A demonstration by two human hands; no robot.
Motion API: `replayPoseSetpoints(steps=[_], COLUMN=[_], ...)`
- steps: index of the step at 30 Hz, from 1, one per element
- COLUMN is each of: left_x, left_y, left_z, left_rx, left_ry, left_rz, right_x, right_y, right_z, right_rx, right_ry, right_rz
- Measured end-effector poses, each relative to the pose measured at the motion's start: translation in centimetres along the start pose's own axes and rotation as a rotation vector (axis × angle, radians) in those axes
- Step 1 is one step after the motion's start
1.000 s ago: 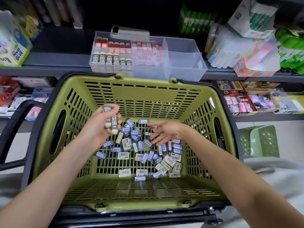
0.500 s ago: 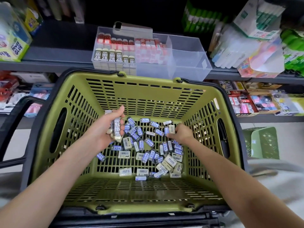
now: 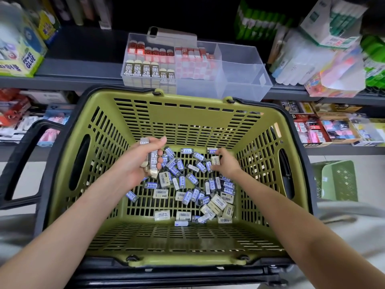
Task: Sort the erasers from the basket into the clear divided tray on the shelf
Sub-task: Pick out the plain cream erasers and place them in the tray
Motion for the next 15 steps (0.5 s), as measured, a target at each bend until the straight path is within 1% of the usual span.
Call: replayPoseSetpoints(steps=[2,5,6,8,10,12,15], left_x=[0.0,0.0,0.0,0.0,-0.3,-0.5,-0.6], left_y=[0.1,0.1,0.1,0.1,0.2,0.3,0.4], left_z=[0.1,0.3,0.4,0.4,0.4,0.6,0.9], left_rx=[0.0,-0.007,-0.009,-0.006,-0.001,-0.008,-0.027], left_ry=[0.008,0.033,0.035,0.032,0.039,0.054,0.063], left_rz=[0.004,0.013,0.014,0.007,-0.009,-0.013,-0.017], right_x=[0.1,0.6,0.4,-1.3,-3.4,-4.7,-5.9], right_y=[0.4,1.2,1.7,3.4,5.6,7.1,8.4], right_z=[-0.2,-1.3,-1.6,-2.0,-1.5,-0.6,0.4], right_rx=[0.021,0.046,0.041,0.01,0.003,0.015,0.018], right_ry=[-0.023,0.016,0.025,0.103,0.289,0.426,0.433], right_rz=[-0.024,-0.069,-0.124,-0.329,-0.498,-0.561,-0.617])
Point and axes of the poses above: each hand's wrist, its own y-axis away from the middle knuckle, its own x-axis out of the back of the hand, z = x × y, the point moved 9 cm from there along -y, towards the middle knuckle, and after that the axes turned 7 degrees about -z, right-handed, at the moved point
